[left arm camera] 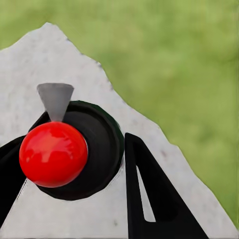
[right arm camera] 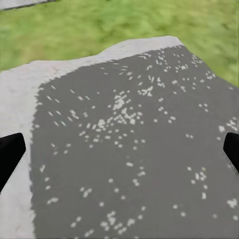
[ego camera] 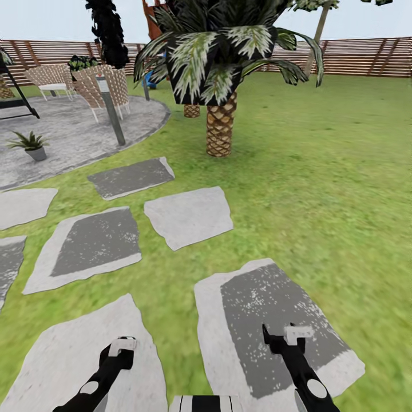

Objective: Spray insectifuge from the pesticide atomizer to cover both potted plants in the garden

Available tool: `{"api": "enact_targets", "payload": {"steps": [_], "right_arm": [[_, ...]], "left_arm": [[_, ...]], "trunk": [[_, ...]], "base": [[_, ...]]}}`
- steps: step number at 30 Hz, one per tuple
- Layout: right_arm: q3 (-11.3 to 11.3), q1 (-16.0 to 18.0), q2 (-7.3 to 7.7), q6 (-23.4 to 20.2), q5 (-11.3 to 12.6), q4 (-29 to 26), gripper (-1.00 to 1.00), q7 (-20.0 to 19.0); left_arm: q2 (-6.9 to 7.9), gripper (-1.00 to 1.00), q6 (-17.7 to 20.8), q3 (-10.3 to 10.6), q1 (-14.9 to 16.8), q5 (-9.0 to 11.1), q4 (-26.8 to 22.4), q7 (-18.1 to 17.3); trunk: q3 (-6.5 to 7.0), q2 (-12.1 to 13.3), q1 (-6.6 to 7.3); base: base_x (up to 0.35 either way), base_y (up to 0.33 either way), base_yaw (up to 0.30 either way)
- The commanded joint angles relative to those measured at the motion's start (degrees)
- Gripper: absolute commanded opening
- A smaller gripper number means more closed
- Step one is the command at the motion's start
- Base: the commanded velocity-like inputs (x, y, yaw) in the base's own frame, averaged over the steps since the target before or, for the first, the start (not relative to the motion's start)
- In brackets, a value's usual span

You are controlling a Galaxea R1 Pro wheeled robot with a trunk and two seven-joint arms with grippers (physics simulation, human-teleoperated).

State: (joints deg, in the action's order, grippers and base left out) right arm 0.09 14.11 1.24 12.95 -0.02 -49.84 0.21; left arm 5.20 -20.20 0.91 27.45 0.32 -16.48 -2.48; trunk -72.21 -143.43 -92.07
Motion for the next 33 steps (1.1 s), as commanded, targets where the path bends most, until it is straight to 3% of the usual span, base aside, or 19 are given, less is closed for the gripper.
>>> {"api": "enact_targets", "payload": {"steps": [1, 7, 15, 21, 33], "right_arm": [[-0.01, -0.02, 0.06, 0.74, -0.04, 0.05, 1.0, -0.01], [-0.08, -0.05, 0.32, 4.18, -0.13, -0.18, 1.0, -0.17], [-0.09, -1.39, 0.59, 4.74, -0.2, -0.01, 1.0, -0.13], [-0.09, -3.32, 0.65, 4.75, -0.24, 0.69, 1.0, -0.28], [0.14, -3.57, 0.2, 4.72, -0.33, 2.71, 1.0, -0.39]], "left_arm": [[0.05, -1.0, -0.08, 0.02, 0.04, 0.03, 0.04, -0.09], [0.01, -1.0, 0.13, 0.1, 0.06, 0.06, -0.1, -0.07], [0.06, -1.0, 0.34, 0.14, 0.01, 0.03, 0.03, -0.01], [0.07, -1.0, 0.78, 0.08, -0.28, 0.09, 0.18, 0.09], [0.05, -1.0, 1.04, -0.03, -0.49, 0.11, 0.23, 0.53]], "trunk": [[0.27, 0.0, 0.03], [2.09, 0.08, 0.19], [4.56, 0.19, 0.39], [6.16, 2.6, 1.71], [9.36, 7.41, 4.35]], "base": [[0.0, 0.0, -0.079], [0.0, 0.0, -0.096], [0.0, 0.0, -0.102], [0.0, 0.0, -0.103], [0.0, 0.0, -0.075]]}}
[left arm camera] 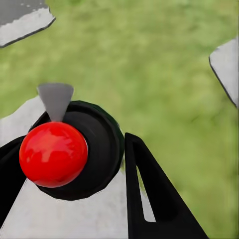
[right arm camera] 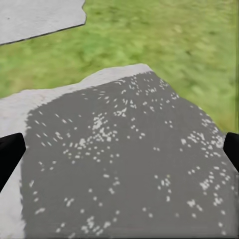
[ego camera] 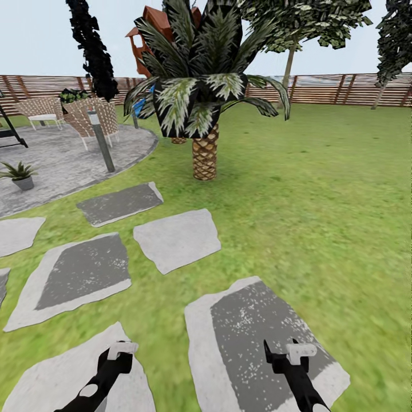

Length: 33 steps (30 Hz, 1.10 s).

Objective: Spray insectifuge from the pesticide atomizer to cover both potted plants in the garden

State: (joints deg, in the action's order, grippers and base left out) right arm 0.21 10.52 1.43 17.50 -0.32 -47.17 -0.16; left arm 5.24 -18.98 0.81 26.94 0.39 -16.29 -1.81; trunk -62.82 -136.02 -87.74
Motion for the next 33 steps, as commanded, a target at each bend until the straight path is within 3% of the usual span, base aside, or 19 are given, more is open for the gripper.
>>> {"api": "enact_targets", "payload": {"steps": [1, 14, 24, 33], "right_arm": [[0.0, 0.02, 0.03, 0.17, -0.03, 0.27, 1.0, -0.02], [-0.28, 0.02, 0.73, 0.25, 0.0, 1.55, 1.0, 0.3], [-0.3, 0.02, 0.75, 0.25, 0.05, 3.98, 1.0, 0.33], [-0.22, 0.02, 0.68, 0.25, 0.05, 4.04, 1.0, 0.33]], "left_arm": [[0.03, -1.0, -0.18, 0.07, 0.01, 0.05, 0.04, -0.17], [0.04, -1.0, -0.18, 0.1, 0.0, 0.05, 0.03, -0.21], [0.04, -1.0, -0.18, 0.11, 0.02, 0.05, 0.03, -0.15], [-0.05, -1.0, -0.18, 0.14, -0.04, 0.01, 0.03, -0.12]], "trunk": [[0.23, 0.4, 0.24], [2.92, 5.61, 3.09], [4.51, 9.63, 5.29], [4.55, 9.63, 5.29]], "base": [[0.0, 0.0, -0.067], [0.0, 0.0, -0.005], [0.0, 0.0, 0.233], [0.002, 0.0, 0.278]]}}
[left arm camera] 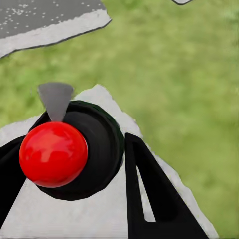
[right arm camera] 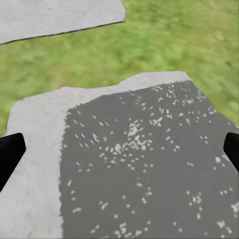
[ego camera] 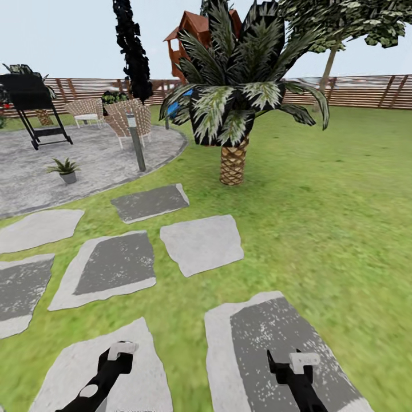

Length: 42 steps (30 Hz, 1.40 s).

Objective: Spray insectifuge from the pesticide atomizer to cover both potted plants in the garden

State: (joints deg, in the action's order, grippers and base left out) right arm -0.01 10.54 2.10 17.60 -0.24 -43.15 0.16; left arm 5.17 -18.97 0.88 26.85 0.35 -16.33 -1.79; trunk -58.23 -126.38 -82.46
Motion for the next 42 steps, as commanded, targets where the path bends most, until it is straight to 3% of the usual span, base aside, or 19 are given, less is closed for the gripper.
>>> {"api": "enact_targets", "payload": {"steps": [1, 28, 42], "right_arm": [[0.0, 0.01, 0.01, 0.16, -0.03, 0.0, 1.0, 0.02], [0.1, 0.01, -0.24, 0.16, -0.03, 2.16, 1.0, -0.15], [0.1, 0.01, -0.25, 0.16, -0.03, 2.28, 1.0, -0.16]], "left_arm": [[0.01, -1.0, -0.19, 0.04, 0.05, 0.06, 0.07, -0.14], [-0.08, -1.0, -0.25, 0.0, 0.05, 0.09, 0.16, -0.07], [-0.08, -1.0, -0.27, 0.0, 0.05, 0.09, 0.16, -0.09]], "trunk": [[-0.02, -0.02, 0.01], [0.05, -0.02, 0.01], [0.05, -0.02, 0.01]], "base": [[0.062, 0.029, 0.278], [0.176, 0.256, 0.028], [0.227, 0.271, 0.202]]}}
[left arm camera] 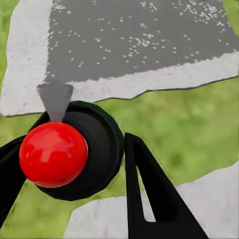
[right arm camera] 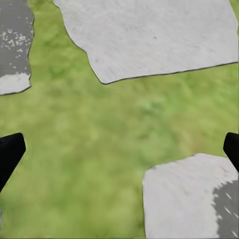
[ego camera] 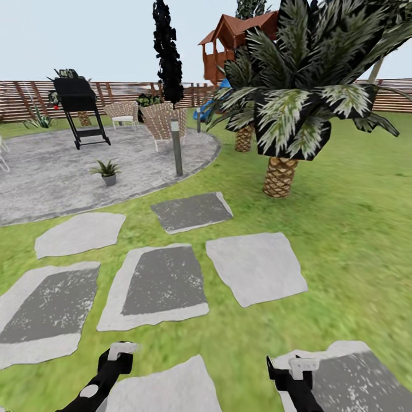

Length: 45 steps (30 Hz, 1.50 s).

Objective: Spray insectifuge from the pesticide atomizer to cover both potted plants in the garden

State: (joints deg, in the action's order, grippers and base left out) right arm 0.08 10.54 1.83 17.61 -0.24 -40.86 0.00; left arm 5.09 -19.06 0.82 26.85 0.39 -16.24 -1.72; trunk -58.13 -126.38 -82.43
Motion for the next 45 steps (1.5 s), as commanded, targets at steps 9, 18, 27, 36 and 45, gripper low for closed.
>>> {"api": "enact_targets", "payload": {"steps": [9, 18, 27, 36, 45], "right_arm": [[0.01, 0.01, 0.02, 0.15, -0.02, -0.01, 1.0, 0.02], [0.01, 0.01, 0.02, 0.15, -0.02, -0.01, 1.0, -0.06], [0.01, 0.01, 0.02, 0.15, -0.02, -0.01, 1.0, -0.06], [0.01, 0.01, 0.02, 0.15, -0.02, -0.01, 1.0, -0.08], [0.01, 0.01, 0.02, 0.15, -0.02, -0.01, 1.0, -0.09]], "left_arm": [[0.01, -1.0, -0.18, 0.06, 0.04, 0.05, 0.07, -0.16], [0.01, -1.0, -0.14, 0.06, 0.04, 0.05, 0.07, -0.17], [0.01, -1.0, -0.1, 0.06, 0.04, 0.05, 0.14, -0.13], [0.01, -1.0, -0.1, 0.06, 0.04, 0.05, 0.15, -0.12], [0.01, -1.0, -0.18, 0.1, 0.04, -0.03, 0.75, -0.12]], "trunk": [[-0.05, -0.02, -0.01], [-0.05, -0.02, -0.01], [-0.05, -0.02, -0.01], [-0.05, -0.02, -0.01], [-0.05, -0.02, -0.01]], "base": [[0.234, 0.264, 0.241], [0.238, 0.249, 0.241], [0.262, 0.239, 0.241], [0.28, 0.225, 0.217], [0.292, 0.186, 0.15]]}}
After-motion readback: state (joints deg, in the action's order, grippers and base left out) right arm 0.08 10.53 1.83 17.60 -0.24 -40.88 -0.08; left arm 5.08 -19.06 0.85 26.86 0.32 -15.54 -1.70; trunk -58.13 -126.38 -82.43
